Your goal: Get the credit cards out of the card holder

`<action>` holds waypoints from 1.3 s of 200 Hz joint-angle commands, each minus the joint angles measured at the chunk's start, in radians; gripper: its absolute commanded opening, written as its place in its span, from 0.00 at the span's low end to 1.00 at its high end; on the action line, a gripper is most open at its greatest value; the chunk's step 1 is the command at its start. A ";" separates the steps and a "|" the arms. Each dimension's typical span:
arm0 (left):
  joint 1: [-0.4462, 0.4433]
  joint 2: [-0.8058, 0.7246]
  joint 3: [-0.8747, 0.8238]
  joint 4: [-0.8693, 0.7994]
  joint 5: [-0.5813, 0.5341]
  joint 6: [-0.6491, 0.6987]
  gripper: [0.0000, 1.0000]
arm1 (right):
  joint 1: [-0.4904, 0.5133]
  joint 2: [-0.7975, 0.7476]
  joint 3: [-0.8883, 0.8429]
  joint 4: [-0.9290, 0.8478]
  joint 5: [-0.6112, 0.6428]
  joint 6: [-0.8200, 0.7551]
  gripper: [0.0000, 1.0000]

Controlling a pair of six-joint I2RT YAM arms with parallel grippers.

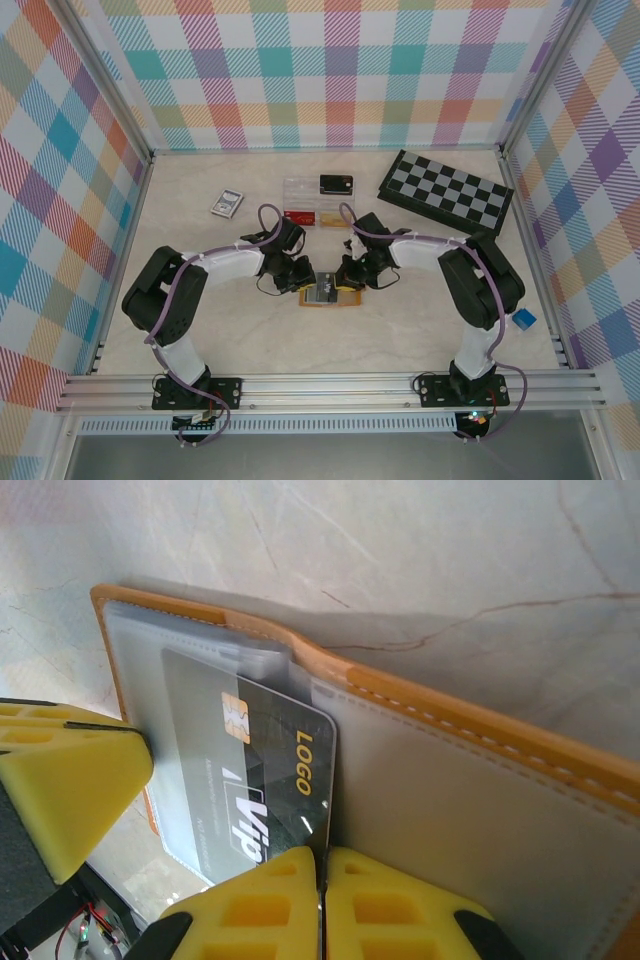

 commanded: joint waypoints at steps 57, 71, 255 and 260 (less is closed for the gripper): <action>0.005 -0.004 0.028 -0.094 -0.057 0.047 0.10 | -0.008 -0.079 -0.010 -0.136 0.099 -0.028 0.06; 0.005 0.005 0.035 -0.094 -0.054 0.048 0.09 | -0.009 -0.101 -0.019 -0.140 0.105 -0.033 0.05; 0.137 -0.115 -0.194 0.649 0.491 -0.206 0.61 | -0.119 -0.274 -0.079 0.152 -0.296 0.041 0.01; 0.140 -0.113 -0.202 0.686 0.505 -0.226 0.61 | -0.125 -0.277 -0.077 0.164 -0.314 0.048 0.01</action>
